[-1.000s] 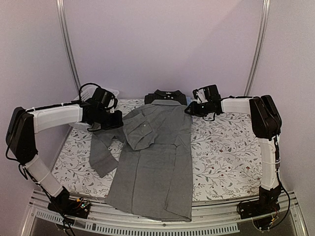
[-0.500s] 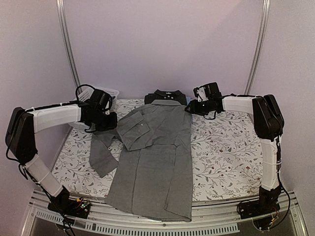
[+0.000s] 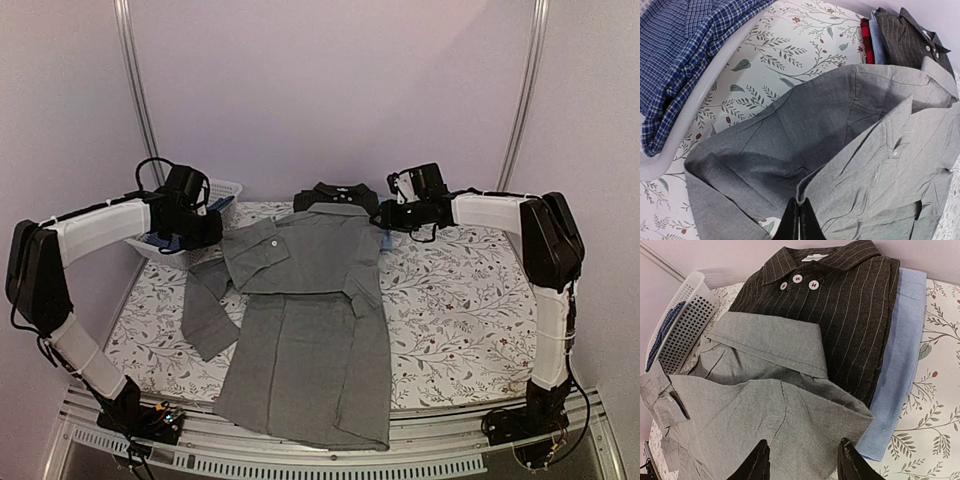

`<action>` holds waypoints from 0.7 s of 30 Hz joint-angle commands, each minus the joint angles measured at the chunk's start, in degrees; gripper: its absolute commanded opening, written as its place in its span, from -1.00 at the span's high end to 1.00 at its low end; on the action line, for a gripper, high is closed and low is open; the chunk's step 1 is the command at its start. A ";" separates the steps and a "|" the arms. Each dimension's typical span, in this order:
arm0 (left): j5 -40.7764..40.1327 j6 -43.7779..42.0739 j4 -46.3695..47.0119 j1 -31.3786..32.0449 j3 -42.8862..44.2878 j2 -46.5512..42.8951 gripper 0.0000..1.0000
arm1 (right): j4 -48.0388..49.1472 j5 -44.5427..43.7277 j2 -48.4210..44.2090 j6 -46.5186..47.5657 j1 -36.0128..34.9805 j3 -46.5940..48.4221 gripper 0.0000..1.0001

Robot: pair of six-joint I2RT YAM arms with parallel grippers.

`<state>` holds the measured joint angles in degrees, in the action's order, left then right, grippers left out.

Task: Fold and stack the long sleeve shirts
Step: Adjust the 1/3-folded tank top at the center of the board.

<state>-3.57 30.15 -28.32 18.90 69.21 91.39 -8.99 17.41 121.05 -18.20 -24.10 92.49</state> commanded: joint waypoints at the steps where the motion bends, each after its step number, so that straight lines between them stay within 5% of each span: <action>1: 1.46 -1.75 -1.44 -1.17 2.33 -0.31 1.00 | 0.57 -0.79 -1.83 -0.46 -1.04 -0.99 0.12; 14: 2.93 -2.24 -1.41 -1.14 2.77 1.51 1.00 | 3.67 -3.42 -4.59 -2.40 2.26 -6.14 -0.14; 21: 3.13 -1.96 -1.31 -1.19 3.01 1.68 1.00 | 6.75 0.61 -5.23 -3.60 3.39 -7.80 0.18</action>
<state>-0.62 28.67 -29.45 18.33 70.41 92.64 -6.15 15.64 118.45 -21.02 -20.93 84.62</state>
